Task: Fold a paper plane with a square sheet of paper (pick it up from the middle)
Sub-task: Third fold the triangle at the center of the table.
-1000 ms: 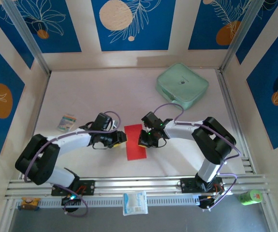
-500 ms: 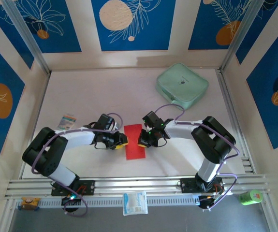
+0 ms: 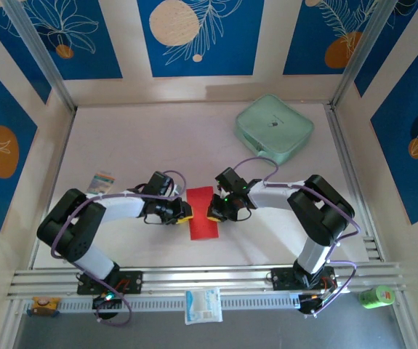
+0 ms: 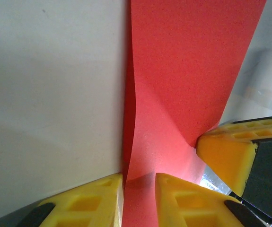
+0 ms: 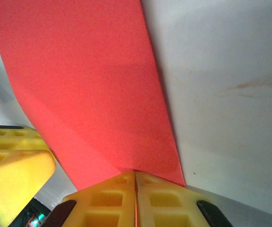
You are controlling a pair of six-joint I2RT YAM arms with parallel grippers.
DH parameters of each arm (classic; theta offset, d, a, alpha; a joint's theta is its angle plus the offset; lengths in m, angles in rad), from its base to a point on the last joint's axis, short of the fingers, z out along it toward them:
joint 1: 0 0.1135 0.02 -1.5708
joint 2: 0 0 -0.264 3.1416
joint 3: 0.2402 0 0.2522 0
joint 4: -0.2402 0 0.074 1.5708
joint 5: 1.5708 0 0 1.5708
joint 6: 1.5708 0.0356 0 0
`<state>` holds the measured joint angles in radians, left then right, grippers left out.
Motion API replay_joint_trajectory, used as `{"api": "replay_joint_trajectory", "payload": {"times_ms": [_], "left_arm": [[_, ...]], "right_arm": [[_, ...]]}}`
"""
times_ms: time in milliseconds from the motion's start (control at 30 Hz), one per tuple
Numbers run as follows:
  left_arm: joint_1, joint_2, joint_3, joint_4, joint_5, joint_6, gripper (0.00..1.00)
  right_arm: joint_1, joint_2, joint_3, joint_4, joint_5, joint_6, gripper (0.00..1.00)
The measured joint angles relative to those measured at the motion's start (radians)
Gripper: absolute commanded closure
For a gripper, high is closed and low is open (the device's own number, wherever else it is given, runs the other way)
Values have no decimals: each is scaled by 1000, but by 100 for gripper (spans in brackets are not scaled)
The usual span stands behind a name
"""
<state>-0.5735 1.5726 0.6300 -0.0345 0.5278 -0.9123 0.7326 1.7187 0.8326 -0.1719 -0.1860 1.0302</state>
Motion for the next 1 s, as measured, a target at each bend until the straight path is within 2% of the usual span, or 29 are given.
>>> {"api": "replay_joint_trajectory", "payload": {"times_ms": [300, 533, 667, 867, 933, 1000], "left_arm": [[0, 0, -2, 36, 0, -3, 68], [0, -1, -3, 69, -4, -4, 67], [0, -8, -5, 72, -5, -3, 76], [0, -14, -6, 69, -14, -3, 95], [0, -20, -6, 55, -21, -4, 97], [0, -34, -6, 37, -32, -3, 98]], "right_arm": [[-2, 0, -9, 17, -6, 0, 91], [-2, 0, -10, 23, -6, 0, 91], [-2, -1, -11, 25, -6, 0, 90], [-2, -27, -50, 74, -5, 3, 85], [0, -58, -76, 84, 9, -1, 78], [7, -111, -101, 82, 35, -13, 66]]}}
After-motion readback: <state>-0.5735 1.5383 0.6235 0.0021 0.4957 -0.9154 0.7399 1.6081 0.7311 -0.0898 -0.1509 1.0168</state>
